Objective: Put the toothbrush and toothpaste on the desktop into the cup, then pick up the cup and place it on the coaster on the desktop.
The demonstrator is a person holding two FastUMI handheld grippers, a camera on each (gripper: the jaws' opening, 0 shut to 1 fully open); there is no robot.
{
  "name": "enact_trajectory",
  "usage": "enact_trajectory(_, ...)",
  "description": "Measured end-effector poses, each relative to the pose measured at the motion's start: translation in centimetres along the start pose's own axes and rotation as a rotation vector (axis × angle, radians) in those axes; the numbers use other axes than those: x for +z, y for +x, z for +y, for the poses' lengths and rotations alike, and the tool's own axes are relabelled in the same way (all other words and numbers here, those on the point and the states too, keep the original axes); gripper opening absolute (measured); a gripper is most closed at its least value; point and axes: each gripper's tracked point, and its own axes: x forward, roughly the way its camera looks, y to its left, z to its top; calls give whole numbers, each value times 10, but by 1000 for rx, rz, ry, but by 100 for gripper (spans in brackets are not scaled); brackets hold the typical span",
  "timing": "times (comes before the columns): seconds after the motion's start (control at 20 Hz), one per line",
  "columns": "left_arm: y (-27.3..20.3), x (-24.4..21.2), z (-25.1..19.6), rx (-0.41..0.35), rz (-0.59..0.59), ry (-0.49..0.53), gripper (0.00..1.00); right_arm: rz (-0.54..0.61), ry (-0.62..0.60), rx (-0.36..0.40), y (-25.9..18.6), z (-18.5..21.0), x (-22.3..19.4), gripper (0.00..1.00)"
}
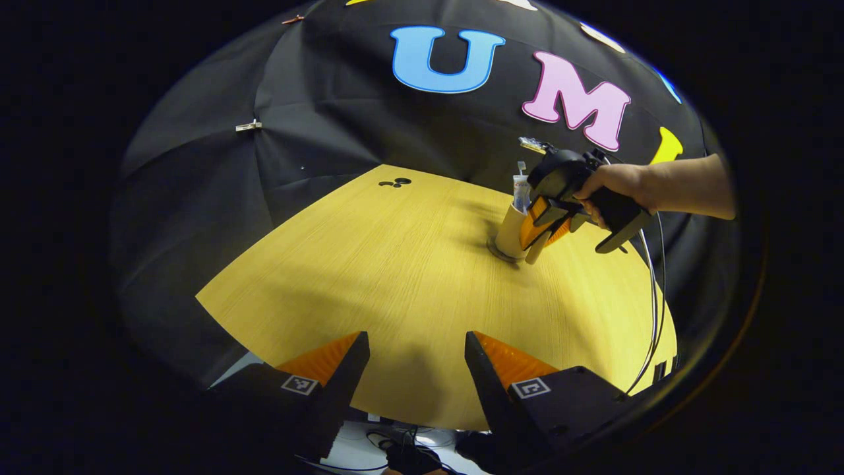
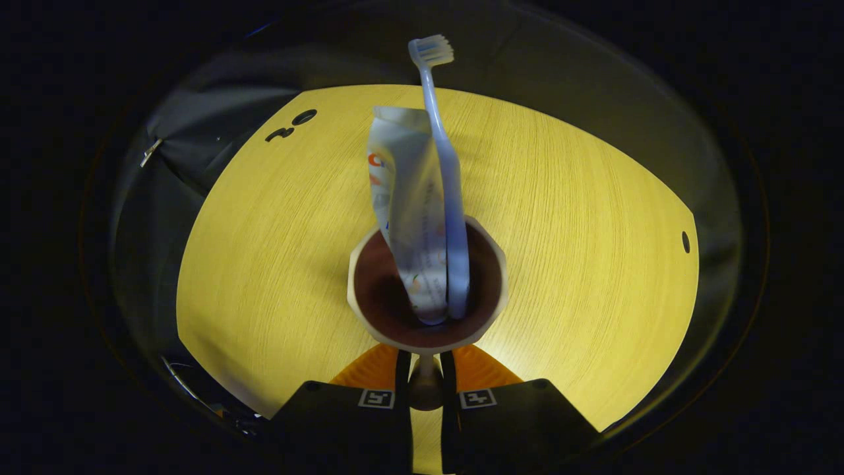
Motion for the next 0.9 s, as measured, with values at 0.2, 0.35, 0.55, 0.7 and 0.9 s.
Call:
enact_trajectory(0.2, 1, 1, -3, -9, 5, 7, 91, -19, 8, 28, -11, -1, 2, 29)
enact_trajectory(0.35, 2, 4, -8, -21, 3, 11, 91, -60, 13, 51, -20, 2, 8, 69)
enact_trajectory(0.55, 5, 9, -22, -47, -2, 31, 91, -118, 77, 104, -49, -1, 9, 99)
enact_trajectory(0.7, 7, 16, -40, -82, -3, 54, 91, -181, 103, 122, -79, -17, 3, 99)
enact_trajectory(0.9, 6, 33, -69, -136, -12, 77, 91, -295, 144, 137, -124, -43, -12, 99)
